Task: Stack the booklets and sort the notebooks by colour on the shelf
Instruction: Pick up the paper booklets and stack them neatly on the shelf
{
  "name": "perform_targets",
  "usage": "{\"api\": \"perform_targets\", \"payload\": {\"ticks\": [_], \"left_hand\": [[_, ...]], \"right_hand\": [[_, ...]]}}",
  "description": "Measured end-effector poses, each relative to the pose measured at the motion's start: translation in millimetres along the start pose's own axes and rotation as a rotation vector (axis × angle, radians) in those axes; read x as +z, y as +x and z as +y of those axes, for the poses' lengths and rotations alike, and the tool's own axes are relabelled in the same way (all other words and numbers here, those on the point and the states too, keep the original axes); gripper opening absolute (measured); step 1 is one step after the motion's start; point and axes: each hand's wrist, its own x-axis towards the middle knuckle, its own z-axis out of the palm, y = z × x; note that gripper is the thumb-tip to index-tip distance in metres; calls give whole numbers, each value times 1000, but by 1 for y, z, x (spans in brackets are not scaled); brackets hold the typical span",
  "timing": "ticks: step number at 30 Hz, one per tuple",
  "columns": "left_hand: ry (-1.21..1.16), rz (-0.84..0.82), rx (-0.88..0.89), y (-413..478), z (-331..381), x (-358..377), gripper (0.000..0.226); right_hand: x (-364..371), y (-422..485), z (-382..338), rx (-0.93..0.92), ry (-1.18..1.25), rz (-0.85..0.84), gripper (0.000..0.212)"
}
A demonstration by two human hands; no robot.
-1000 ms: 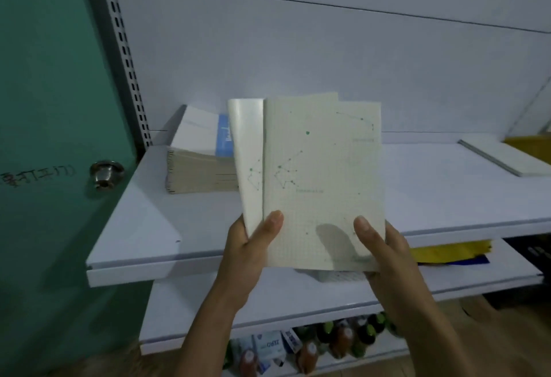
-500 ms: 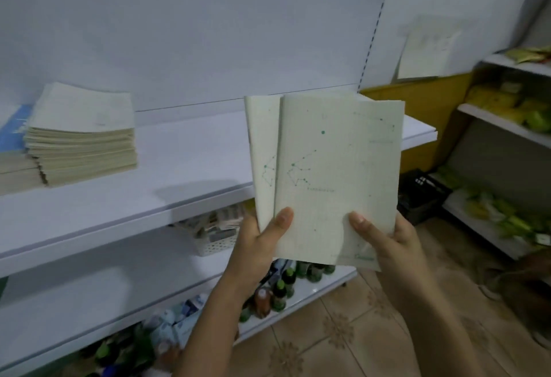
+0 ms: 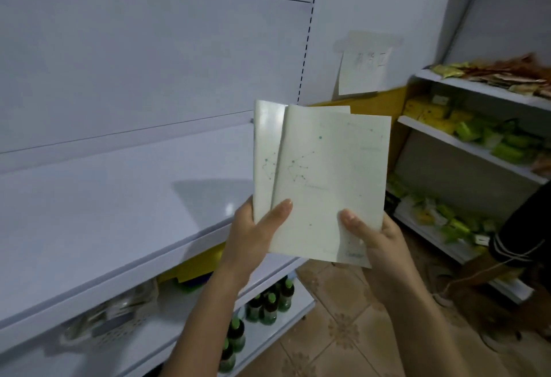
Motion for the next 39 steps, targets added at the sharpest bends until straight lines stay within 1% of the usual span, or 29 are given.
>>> {"api": "perform_targets", "payload": {"ticks": [2, 4, 7, 10, 15, 18, 21, 25, 29, 31, 33, 34, 37, 38, 39], "left_hand": [[21, -12, 25, 42, -1, 13, 31], [18, -19, 10, 79, -3, 24, 32], [44, 10, -26, 127, -12, 31, 26], [193, 105, -34, 161, -24, 36, 26], [461, 227, -20, 205, -39, 48, 28], [531, 317, -38, 236, -47, 52, 16], [545, 422, -46, 264, -54, 62, 11], [637, 509, -20, 302, -62, 65, 8], [794, 603, -13, 336, -77, 62, 22], [947, 654, -55, 344, -88, 59, 28], [1088, 687, -109, 346, -100, 56, 32], [1101, 703, -121, 346, -104, 55, 38], [971, 718, -107, 343, -104, 55, 73], [954, 689, -81, 341, -102, 56, 81], [974, 626, -60, 338, -101, 57, 88]], "right_hand": [[-8, 36, -9, 18, 6, 17, 35], [-14, 71, -14, 42, 9, 26, 36], [-20, 115, -11, 72, 42, 53, 37], [-25, 149, -2, 122, 51, 49, 28], [-29, 214, 1, 112, -110, 69, 12], [-33, 259, 0, 85, -177, 10, 14], [-36, 304, -3, 42, -280, -98, 20], [-34, 362, -5, -40, -489, -180, 32], [-27, 420, -4, -90, -730, -271, 38], [-21, 438, 3, -110, -860, -304, 39], [-18, 447, 14, -131, -994, -336, 36], [-17, 449, 18, -144, -1040, -344, 34], [-18, 455, 26, -179, -1056, -376, 31], [-18, 457, 27, -178, -1045, -390, 33], [-18, 459, 28, -171, -1029, -397, 35]]}}
